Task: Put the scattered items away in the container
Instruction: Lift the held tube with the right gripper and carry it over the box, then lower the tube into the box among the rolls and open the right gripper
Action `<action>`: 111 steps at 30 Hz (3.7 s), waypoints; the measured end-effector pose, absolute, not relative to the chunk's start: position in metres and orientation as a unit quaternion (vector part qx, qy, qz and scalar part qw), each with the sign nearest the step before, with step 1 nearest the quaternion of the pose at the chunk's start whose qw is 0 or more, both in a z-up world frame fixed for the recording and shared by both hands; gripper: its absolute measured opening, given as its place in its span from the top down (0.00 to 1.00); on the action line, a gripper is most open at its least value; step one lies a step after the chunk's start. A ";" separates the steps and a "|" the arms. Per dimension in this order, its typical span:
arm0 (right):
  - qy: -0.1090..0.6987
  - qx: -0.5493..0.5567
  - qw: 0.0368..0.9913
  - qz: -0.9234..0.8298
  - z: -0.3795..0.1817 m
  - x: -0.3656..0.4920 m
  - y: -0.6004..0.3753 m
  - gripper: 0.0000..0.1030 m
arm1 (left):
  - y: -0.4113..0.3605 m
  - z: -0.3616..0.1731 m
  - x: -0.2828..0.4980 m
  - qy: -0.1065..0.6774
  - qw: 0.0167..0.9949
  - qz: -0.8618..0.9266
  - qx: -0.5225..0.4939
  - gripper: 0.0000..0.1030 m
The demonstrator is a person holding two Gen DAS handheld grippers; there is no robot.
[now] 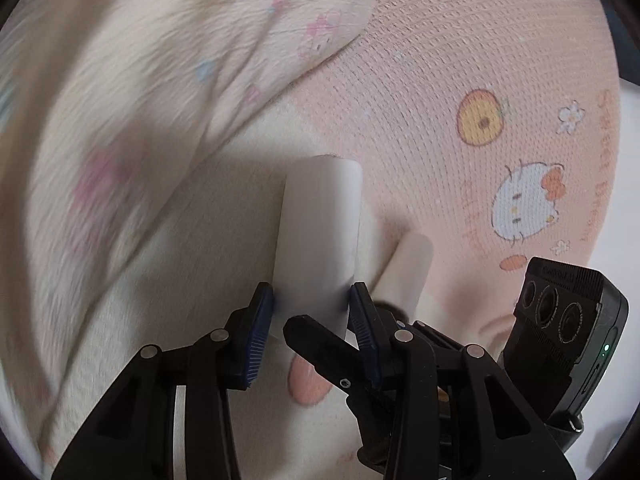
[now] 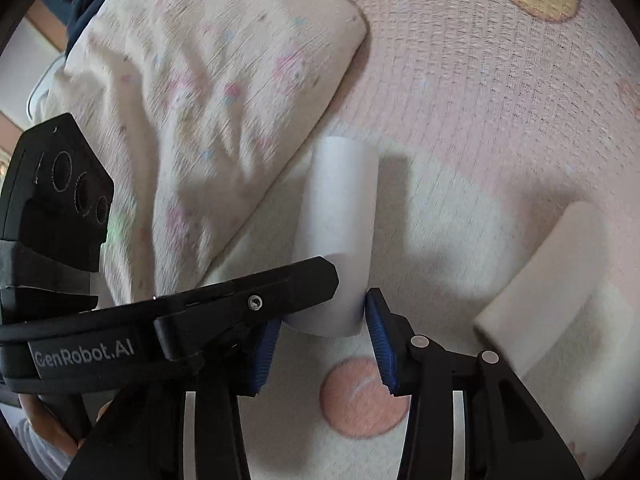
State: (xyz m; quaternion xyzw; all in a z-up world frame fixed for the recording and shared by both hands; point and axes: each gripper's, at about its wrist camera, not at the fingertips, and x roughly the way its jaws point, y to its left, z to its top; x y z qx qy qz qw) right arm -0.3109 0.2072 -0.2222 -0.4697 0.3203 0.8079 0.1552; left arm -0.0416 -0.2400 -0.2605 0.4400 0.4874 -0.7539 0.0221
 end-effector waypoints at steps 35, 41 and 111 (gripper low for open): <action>0.399 -0.435 0.289 0.754 -0.234 -0.135 0.158 0.61 | -0.094 -0.256 -0.012 0.381 -0.111 -0.761 0.513 0.61; 0.426 -0.430 0.277 0.747 -0.238 -0.140 0.165 0.61 | -0.099 -0.250 -0.035 0.355 -0.105 -0.772 0.517 0.59; 0.294 -0.380 0.500 0.721 -0.012 0.058 0.184 0.62 | 0.124 -0.006 -0.103 0.219 -0.449 -0.743 0.445 0.62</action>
